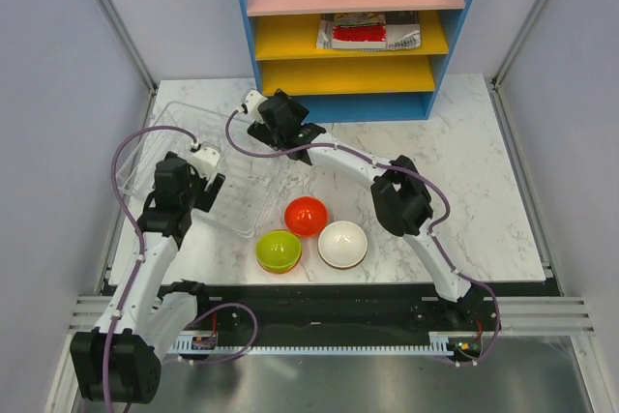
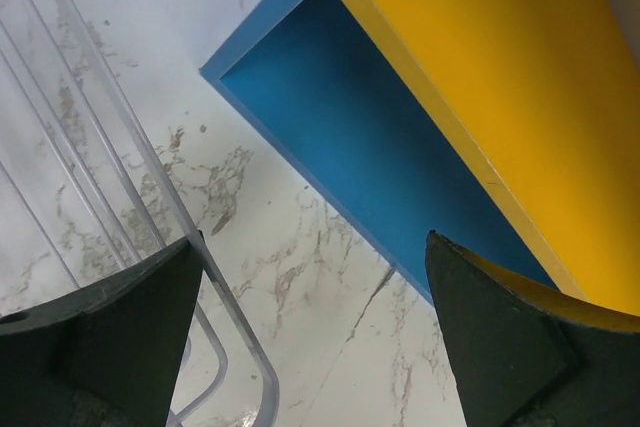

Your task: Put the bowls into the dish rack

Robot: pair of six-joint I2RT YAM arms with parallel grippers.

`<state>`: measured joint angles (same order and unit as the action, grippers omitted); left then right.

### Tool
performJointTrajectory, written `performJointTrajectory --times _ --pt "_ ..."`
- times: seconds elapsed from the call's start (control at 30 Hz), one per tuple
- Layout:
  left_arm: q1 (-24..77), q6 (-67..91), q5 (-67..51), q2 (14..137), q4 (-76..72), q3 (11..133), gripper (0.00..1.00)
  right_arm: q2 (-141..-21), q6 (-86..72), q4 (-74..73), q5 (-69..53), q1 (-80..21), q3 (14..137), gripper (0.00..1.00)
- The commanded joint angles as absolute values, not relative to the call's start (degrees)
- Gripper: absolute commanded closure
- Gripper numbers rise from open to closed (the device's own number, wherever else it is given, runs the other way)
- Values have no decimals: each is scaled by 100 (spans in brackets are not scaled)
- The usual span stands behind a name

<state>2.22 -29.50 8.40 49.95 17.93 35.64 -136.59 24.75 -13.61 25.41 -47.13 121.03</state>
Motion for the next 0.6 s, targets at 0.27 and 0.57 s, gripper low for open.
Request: performJointTrajectory --times 0.27,0.57 --pt "185 -2777 694 4861 1863 3568 0 -14132 3419 -150 3876 -4535 12962 2" --pt "185 -2769 694 4764 1925 3480 0 -14212 3586 -35 4060 -4324 13087 2"
